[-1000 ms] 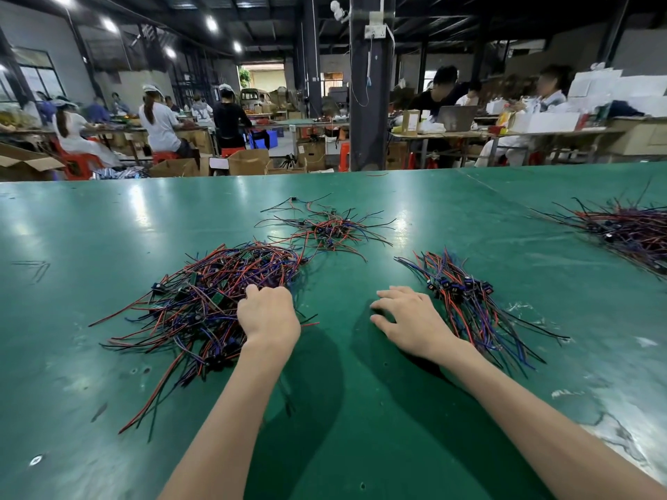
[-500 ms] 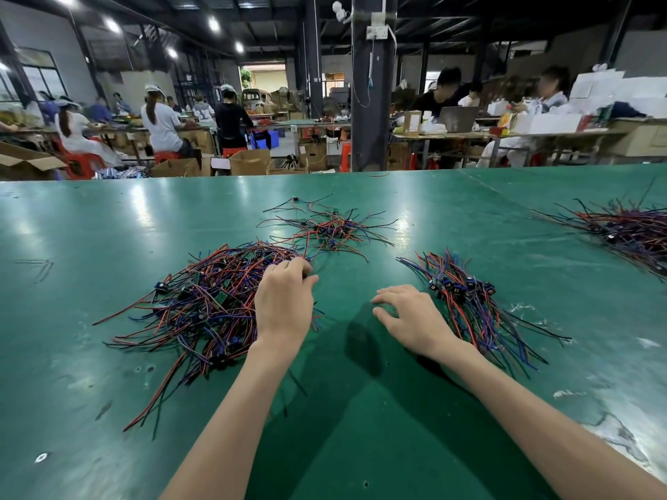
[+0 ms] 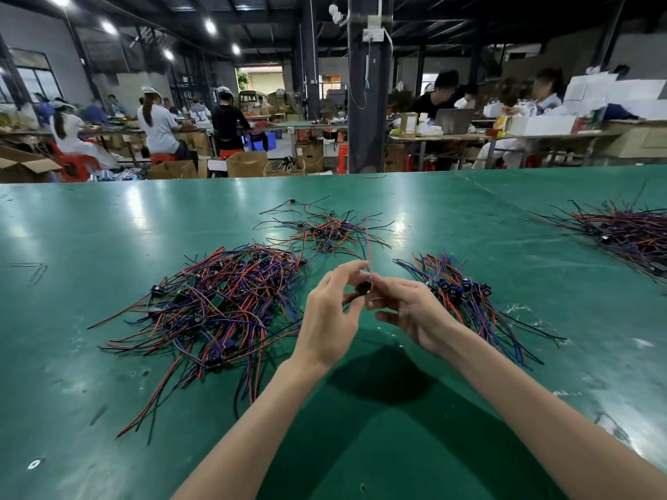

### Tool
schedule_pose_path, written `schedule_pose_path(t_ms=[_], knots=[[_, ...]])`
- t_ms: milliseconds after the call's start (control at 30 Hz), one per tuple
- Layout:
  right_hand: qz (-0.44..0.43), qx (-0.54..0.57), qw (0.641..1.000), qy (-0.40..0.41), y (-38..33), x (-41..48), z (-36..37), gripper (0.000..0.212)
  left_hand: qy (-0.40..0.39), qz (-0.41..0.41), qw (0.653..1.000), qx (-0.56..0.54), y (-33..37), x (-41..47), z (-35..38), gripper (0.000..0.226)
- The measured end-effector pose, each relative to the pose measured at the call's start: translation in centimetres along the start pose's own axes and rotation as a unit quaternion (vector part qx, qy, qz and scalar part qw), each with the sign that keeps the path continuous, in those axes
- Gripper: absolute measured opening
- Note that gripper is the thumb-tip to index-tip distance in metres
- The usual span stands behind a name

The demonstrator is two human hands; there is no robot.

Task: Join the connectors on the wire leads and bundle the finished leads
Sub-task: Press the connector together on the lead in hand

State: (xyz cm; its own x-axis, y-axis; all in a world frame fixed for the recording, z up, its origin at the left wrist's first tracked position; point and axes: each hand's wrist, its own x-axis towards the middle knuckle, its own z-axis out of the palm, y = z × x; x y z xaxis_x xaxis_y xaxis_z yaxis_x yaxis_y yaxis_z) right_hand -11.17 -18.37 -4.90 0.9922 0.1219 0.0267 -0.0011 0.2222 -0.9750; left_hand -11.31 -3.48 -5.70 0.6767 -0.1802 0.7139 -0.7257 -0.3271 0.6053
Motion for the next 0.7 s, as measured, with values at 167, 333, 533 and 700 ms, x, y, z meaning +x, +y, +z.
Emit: schedule_pose_path(t_ms=[167, 333, 533, 700], knots=[[0.003, 0.052, 0.998, 0.023, 0.1, 0.2, -0.3, 0.012, 0.01, -0.057, 0.998, -0.01, -0.2, 0.0, 0.2, 0.053], [0.003, 0.09, 0.995, 0.045, -0.2, 0.3, -0.4, 0.009, -0.019, -0.122, 0.991, 0.043, -0.6, 0.0, 0.2, 0.033], [0.022, 0.171, 0.981, 0.091, -1.0, 0.5, -1.2, 0.015, -0.117, -0.064, 0.981, 0.141, -0.9, -0.6, 0.4, 0.013], [0.084, 0.214, 0.969, 0.09, -1.3, 0.6, -1.9, 0.018, -0.178, -0.086, 0.977, 0.076, -0.4, -1.0, 1.3, 0.03]])
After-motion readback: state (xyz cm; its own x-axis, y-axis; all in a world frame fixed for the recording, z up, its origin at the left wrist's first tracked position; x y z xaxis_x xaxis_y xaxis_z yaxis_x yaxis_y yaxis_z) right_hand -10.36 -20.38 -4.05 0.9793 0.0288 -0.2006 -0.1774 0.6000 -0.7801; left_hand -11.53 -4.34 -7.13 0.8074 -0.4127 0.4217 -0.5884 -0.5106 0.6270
